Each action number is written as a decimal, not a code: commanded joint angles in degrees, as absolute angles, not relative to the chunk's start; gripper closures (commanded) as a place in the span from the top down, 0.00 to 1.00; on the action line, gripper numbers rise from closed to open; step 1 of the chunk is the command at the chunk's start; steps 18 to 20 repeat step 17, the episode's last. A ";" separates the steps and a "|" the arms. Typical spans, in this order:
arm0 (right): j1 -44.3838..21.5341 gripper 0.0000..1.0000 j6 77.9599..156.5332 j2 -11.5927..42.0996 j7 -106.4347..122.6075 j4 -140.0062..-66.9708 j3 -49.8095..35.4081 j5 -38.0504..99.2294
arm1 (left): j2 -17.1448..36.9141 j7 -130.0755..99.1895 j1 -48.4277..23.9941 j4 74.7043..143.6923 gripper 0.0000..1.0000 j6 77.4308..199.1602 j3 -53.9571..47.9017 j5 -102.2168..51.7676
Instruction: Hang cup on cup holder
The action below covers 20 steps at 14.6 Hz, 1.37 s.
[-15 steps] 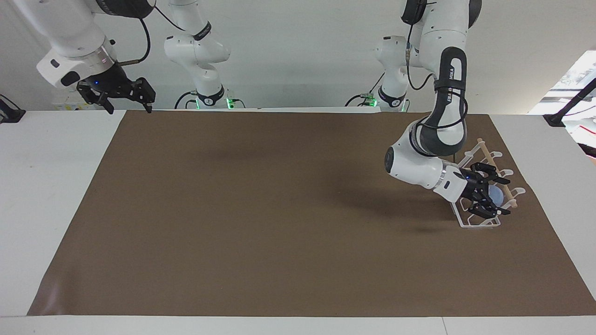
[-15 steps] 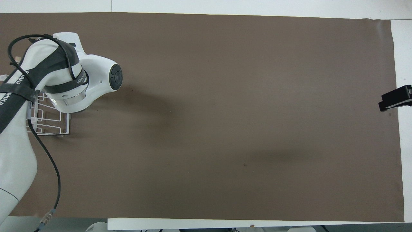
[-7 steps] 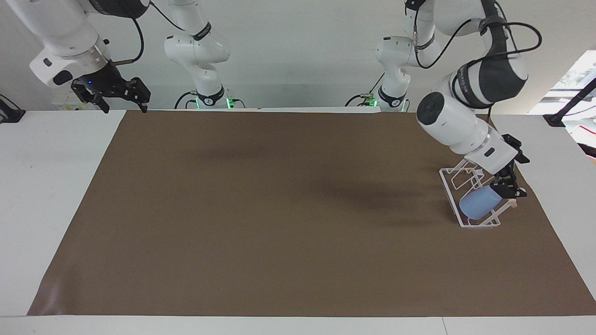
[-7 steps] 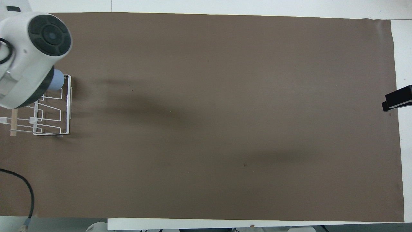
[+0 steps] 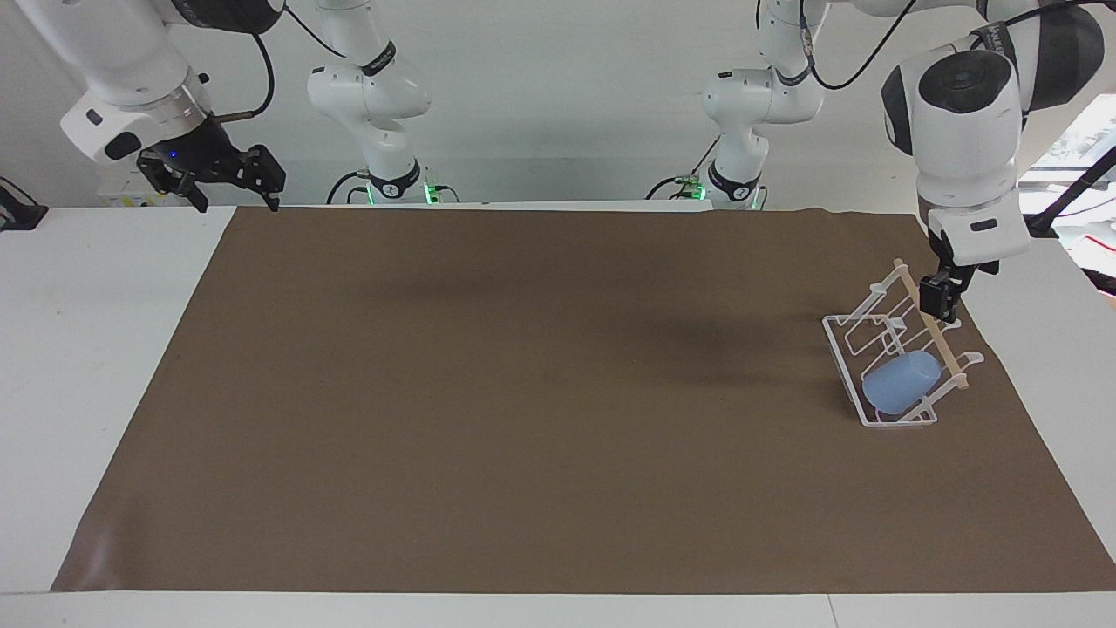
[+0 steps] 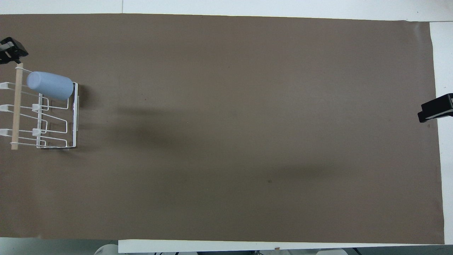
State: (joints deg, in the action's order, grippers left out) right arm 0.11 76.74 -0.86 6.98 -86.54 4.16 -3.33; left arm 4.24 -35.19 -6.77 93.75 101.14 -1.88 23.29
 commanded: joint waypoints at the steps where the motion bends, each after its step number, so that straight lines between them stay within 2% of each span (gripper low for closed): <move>1: 0.53 0.99 76.73 -1.76 8.00 -87.54 4.04 -2.37 | 5.27 -20.18 -4.93 89.23 1.00 93.91 -2.11 10.16; 4: 0.53 0.99 76.73 -1.76 8.00 -87.54 4.04 -2.29 | 6.33 -3.48 -2.73 86.66 1.00 84.83 -2.20 0.55; 8: 0.53 0.99 76.73 -1.76 8.00 -87.54 4.04 -2.37 | 5.45 -1.14 -4.91 87.01 1.00 82.45 -2.90 0.26; 10: 0.53 0.99 76.73 -1.76 8.00 -87.54 4.04 -2.29 | -0.67 -1.50 -5.01 93.56 1.00 84.79 -2.90 0.35; 11: 0.53 0.99 76.73 -1.76 8.00 -87.54 4.04 -2.37 | -0.96 -0.97 -4.92 93.86 1.00 87.25 -2.90 0.35; 14: 0.53 0.99 76.73 -1.76 8.00 -87.63 4.04 -2.29 | 1.84 -0.44 -4.13 88.51 1.00 84.04 -2.46 0.00; 20: 0.53 0.99 76.73 -1.76 8.00 -87.54 4.04 -2.37 | 1.67 2.10 -3.96 88.59 1.00 83.15 -2.29 0.00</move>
